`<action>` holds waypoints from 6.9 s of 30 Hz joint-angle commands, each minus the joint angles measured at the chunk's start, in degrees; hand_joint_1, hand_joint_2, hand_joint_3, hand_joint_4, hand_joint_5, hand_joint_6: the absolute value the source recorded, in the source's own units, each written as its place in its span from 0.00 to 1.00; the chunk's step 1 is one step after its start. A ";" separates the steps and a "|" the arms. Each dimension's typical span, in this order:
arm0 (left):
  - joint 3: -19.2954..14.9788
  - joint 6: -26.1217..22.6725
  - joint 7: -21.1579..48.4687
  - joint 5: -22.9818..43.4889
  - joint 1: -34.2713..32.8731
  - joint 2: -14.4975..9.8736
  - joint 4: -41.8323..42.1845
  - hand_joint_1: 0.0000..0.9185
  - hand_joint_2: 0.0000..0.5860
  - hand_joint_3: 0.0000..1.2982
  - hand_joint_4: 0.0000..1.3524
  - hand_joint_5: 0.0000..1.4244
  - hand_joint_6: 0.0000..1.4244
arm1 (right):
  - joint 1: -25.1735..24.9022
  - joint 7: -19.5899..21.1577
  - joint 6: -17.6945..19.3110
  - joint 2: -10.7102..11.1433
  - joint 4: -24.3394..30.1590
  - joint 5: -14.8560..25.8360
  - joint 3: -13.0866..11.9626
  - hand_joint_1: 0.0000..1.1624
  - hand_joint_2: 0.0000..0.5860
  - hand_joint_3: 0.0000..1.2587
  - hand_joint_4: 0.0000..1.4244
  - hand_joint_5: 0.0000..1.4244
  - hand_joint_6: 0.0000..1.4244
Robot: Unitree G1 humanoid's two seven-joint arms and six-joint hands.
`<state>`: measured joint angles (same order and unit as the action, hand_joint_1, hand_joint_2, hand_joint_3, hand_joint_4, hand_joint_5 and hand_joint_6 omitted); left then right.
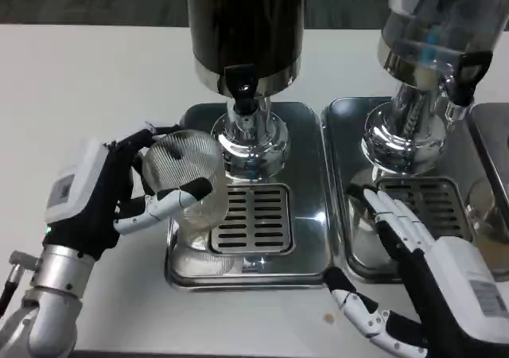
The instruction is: Grasp the cup under the faucet to collect the drink, then remove the cup.
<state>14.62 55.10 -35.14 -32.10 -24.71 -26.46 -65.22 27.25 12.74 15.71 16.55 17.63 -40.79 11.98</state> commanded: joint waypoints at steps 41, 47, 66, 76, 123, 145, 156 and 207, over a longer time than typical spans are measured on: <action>3.65 -5.17 3.87 -0.91 -5.94 7.05 -3.27 0.30 0.19 0.44 0.49 0.68 0.88 | 1.98 0.21 0.55 -1.00 2.01 0.02 -0.10 0.32 0.65 0.09 0.06 0.06 0.23; 3.84 -5.94 4.27 -0.62 -6.13 6.80 -4.21 0.28 0.19 0.44 0.49 0.67 0.88 | 1.43 -0.03 -0.19 -1.69 2.30 -0.70 0.60 0.32 0.66 0.09 0.07 0.06 0.24; 4.21 -6.91 6.40 -0.17 -6.39 5.75 -4.98 0.07 0.12 0.26 0.32 0.47 0.64 | 0.25 -0.07 -0.89 -3.01 1.79 -1.77 1.69 0.32 0.67 0.10 0.07 0.07 0.24; 3.97 -6.24 7.25 0.33 -6.18 5.26 -4.73 0.02 0.11 0.15 0.24 0.37 0.56 | -0.51 -0.43 -1.00 -2.79 1.45 -1.81 2.02 0.32 0.67 0.10 0.07 0.07 0.24; -23.53 -40.22 97.82 70.15 -1.89 -6.66 24.31 0.00 0.14 0.11 0.05 0.08 0.09 | -3.35 0.73 -0.05 -4.02 -2.29 0.30 2.58 0.28 0.44 0.09 0.05 0.06 0.19; -26.28 -60.59 106.86 65.74 -13.14 -4.67 23.57 0.00 0.16 0.14 0.06 0.10 0.09 | -3.47 1.51 0.01 -5.64 -3.97 1.71 3.01 0.27 0.42 0.09 0.05 0.05 0.18; -25.92 -60.37 107.79 63.02 -14.88 -2.85 22.11 0.00 0.17 0.14 0.06 0.10 0.09 | -3.54 1.91 -0.03 -5.80 -4.57 1.78 3.31 0.27 0.42 0.09 0.05 0.05 0.18; -24.71 -54.40 108.51 58.61 -13.37 1.08 27.59 0.00 0.18 0.15 0.07 0.10 0.10 | -2.79 1.21 1.74 -5.04 -5.40 5.75 1.49 0.26 0.39 0.09 0.05 0.06 0.19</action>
<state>-10.46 -0.15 72.33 26.75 -38.70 -25.93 -38.88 24.22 13.95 16.82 11.22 12.13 -35.92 13.99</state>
